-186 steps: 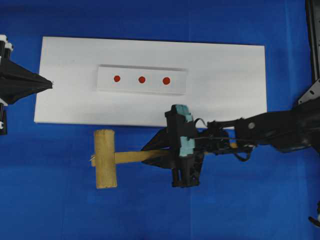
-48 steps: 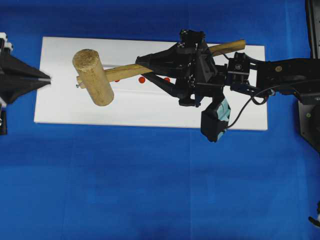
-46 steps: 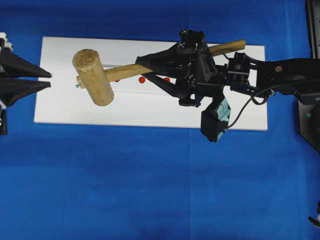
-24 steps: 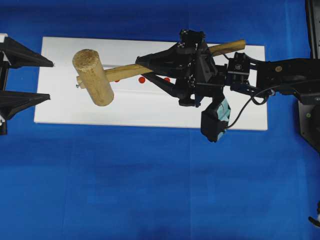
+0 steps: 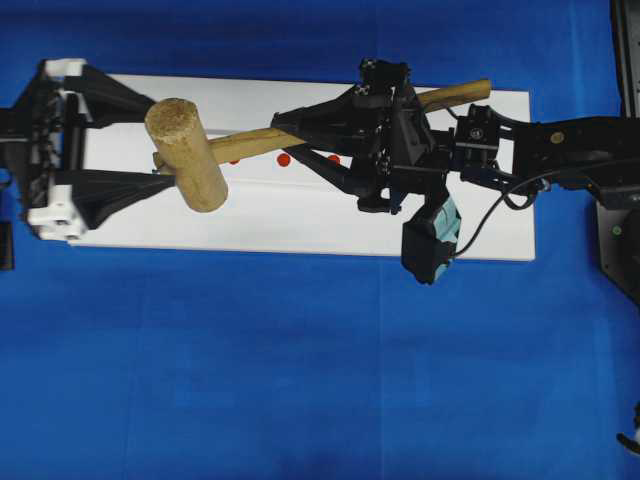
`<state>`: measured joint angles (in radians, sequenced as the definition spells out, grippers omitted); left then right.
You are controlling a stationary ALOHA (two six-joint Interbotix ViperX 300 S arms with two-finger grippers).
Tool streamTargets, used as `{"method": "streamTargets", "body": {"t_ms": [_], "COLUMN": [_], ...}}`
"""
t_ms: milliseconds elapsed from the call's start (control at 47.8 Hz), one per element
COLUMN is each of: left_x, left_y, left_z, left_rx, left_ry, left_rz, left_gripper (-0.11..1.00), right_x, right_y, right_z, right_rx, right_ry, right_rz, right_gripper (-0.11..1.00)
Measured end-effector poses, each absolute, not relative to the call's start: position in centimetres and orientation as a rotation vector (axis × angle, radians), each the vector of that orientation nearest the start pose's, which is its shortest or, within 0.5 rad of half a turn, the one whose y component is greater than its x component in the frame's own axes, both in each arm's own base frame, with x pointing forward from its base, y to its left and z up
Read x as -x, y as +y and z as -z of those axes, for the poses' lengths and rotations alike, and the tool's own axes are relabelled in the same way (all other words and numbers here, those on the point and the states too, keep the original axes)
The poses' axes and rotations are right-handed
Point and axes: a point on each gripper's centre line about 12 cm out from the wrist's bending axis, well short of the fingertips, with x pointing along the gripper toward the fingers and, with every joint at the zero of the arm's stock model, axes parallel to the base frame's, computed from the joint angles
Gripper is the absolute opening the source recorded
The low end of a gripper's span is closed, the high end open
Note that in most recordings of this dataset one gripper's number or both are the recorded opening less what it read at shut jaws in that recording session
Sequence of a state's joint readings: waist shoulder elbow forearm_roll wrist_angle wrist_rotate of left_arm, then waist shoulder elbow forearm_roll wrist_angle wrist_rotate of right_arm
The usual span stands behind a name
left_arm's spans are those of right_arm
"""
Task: Hit the mark with a hammer.
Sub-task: 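Close the left gripper around the mallet head held by the right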
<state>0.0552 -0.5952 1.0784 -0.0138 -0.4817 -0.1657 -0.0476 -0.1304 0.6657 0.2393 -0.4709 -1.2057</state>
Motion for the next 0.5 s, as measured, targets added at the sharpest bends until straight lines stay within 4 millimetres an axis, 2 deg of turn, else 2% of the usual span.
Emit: {"method": "streamTargets", "body": {"t_ms": [209, 397, 439, 502], "left_x": [-29.4, -30.1, -30.1, -30.1], "left_y": [1.8, 1.8, 1.8, 1.8], "left_z": [-26.6, -26.5, -26.5, -26.5], "left_rx": [0.178, 0.177, 0.18, 0.18], "left_ry": [0.022, 0.031, 0.031, 0.031], "left_rz": [-0.066, -0.066, -0.066, -0.067], "left_gripper": [0.93, 0.91, 0.9, 0.8], "right_x": [-39.4, -39.4, -39.4, -39.4], "right_y": [-3.2, -3.1, -3.1, -3.1], "right_z": [-27.0, -27.0, -27.0, -27.0], "right_rx": [0.991, 0.991, 0.991, 0.991], "right_ry": [0.147, 0.147, 0.147, 0.147], "right_rz": [0.106, 0.105, 0.105, 0.105], "right_gripper": [0.1, 0.1, 0.1, 0.1]}}
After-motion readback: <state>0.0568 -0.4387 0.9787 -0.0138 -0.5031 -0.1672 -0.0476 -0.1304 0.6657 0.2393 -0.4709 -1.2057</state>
